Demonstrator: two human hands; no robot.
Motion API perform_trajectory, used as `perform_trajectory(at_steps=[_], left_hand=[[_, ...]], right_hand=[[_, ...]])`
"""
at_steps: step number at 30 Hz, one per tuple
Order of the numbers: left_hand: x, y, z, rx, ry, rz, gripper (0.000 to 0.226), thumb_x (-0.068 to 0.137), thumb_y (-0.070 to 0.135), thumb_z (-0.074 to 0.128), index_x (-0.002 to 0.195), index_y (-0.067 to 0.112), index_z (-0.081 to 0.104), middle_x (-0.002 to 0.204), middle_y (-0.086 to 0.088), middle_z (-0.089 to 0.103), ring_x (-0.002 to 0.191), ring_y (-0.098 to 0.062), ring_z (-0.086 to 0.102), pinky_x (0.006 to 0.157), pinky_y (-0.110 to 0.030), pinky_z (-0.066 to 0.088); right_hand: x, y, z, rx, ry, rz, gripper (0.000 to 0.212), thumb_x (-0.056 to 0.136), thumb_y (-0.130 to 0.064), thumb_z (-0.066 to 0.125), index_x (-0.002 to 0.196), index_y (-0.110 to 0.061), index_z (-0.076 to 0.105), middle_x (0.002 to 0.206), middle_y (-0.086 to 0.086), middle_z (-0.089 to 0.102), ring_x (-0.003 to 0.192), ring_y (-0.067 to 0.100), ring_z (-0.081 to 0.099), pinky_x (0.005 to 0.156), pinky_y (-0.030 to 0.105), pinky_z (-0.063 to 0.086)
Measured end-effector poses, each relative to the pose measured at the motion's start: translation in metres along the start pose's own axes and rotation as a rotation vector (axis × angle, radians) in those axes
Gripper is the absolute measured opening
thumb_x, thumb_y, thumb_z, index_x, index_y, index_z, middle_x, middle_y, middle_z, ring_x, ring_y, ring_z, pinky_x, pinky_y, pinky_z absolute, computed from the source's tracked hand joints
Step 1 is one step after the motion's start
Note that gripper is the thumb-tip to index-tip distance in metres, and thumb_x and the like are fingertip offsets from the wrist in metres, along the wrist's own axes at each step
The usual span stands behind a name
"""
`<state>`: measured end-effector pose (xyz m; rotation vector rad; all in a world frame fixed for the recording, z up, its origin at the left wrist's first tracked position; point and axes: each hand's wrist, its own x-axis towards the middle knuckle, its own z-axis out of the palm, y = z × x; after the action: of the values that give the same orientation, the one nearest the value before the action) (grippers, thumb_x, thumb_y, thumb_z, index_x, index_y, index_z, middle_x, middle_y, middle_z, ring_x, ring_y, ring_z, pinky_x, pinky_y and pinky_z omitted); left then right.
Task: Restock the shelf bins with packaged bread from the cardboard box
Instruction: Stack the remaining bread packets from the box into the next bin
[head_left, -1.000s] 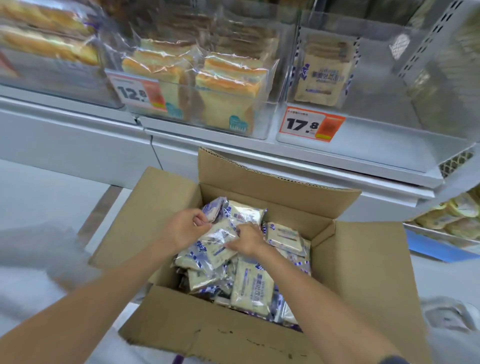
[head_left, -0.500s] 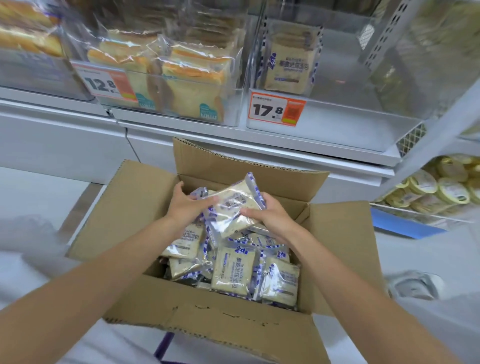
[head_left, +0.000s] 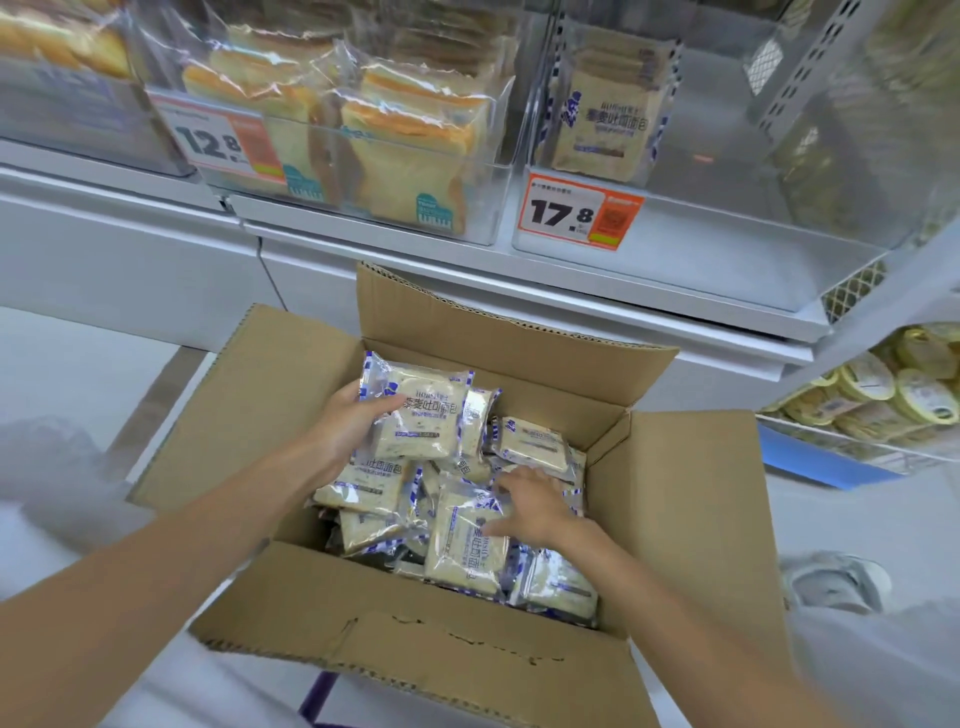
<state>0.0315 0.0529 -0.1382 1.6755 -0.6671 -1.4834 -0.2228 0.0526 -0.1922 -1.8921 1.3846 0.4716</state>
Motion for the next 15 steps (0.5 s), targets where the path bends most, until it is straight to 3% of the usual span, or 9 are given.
perform_trajectory(at_steps=[3, 5, 8, 9, 11, 13, 15], left_hand=[[-0.005, 0.006, 0.003, 0.065, 0.002, 0.103, 0.014, 0.088, 0.023, 0.071, 0.099, 0.028, 0.063, 0.101, 0.003, 0.069, 0.094, -0.016, 0.063, 0.082, -0.029, 0.048], [-0.008, 0.016, 0.008, 0.082, 0.006, 0.136, 0.013, 0.089, 0.022, 0.070, 0.099, 0.027, 0.063, 0.103, 0.003, 0.071, 0.101, -0.019, 0.066, 0.089, -0.033, 0.050], [-0.015, 0.032, 0.019, 0.266, -0.113, 0.169, 0.018, 0.089, 0.034, 0.068, 0.105, 0.031, 0.060, 0.113, 0.006, 0.066, 0.105, -0.016, 0.064, 0.090, -0.035, 0.052], [-0.019, 0.037, 0.024, 0.324, -0.194, 0.167, 0.022, 0.088, 0.043, 0.068, 0.107, 0.036, 0.059, 0.115, 0.008, 0.066, 0.104, -0.013, 0.065, 0.087, -0.035, 0.054], [-0.029, 0.050, 0.037, 0.328, -0.284, 0.173, 0.027, 0.083, 0.050, 0.071, 0.105, 0.041, 0.058, 0.109, 0.009, 0.070, 0.098, -0.012, 0.069, 0.081, -0.037, 0.059], [-0.036, 0.064, 0.043, 0.265, -0.212, 0.240, 0.024, 0.082, 0.042, 0.074, 0.097, 0.039, 0.056, 0.095, 0.011, 0.071, 0.087, -0.011, 0.071, 0.071, -0.028, 0.059], [-0.040, 0.082, 0.043, 0.138, -0.096, 0.266, 0.023, 0.084, 0.035, 0.073, 0.101, 0.032, 0.058, 0.091, 0.008, 0.071, 0.080, -0.010, 0.070, 0.063, -0.023, 0.056]], right_hand=[[-0.006, -0.009, -0.017, 0.255, 0.180, -0.097, 0.043, 0.081, -0.027, 0.076, 0.117, -0.021, 0.054, 0.123, 0.000, 0.051, 0.118, 0.020, 0.046, 0.094, 0.029, 0.040], [-0.011, -0.016, -0.041, 0.375, 0.227, -0.160, 0.034, 0.081, -0.011, 0.075, 0.107, -0.018, 0.056, 0.118, 0.003, 0.050, 0.101, 0.019, 0.053, 0.075, 0.018, 0.043], [-0.025, -0.037, -0.081, 0.414, 0.284, -0.272, 0.055, 0.080, -0.005, 0.073, 0.123, -0.028, 0.049, 0.105, -0.003, 0.051, 0.075, 0.012, 0.054, 0.057, 0.017, 0.041], [-0.031, -0.047, -0.093, 0.438, 0.313, -0.298, 0.065, 0.080, -0.004, 0.073, 0.131, -0.032, 0.042, 0.100, -0.004, 0.051, 0.072, 0.010, 0.052, 0.059, 0.022, 0.044], [-0.038, -0.063, -0.112, 0.436, 0.429, -0.367, 0.075, 0.081, -0.008, 0.072, 0.140, -0.033, 0.033, 0.109, -0.006, 0.052, 0.089, 0.011, 0.056, 0.075, 0.031, 0.053], [-0.045, -0.071, -0.127, 0.357, 0.608, -0.414, 0.074, 0.084, -0.021, 0.073, 0.145, -0.029, 0.032, 0.128, -0.005, 0.049, 0.114, 0.011, 0.051, 0.097, 0.030, 0.047], [-0.054, -0.069, -0.143, 0.310, 0.778, -0.378, 0.074, 0.083, -0.036, 0.074, 0.145, -0.024, 0.036, 0.138, -0.004, 0.046, 0.125, 0.011, 0.044, 0.105, 0.030, 0.039]])
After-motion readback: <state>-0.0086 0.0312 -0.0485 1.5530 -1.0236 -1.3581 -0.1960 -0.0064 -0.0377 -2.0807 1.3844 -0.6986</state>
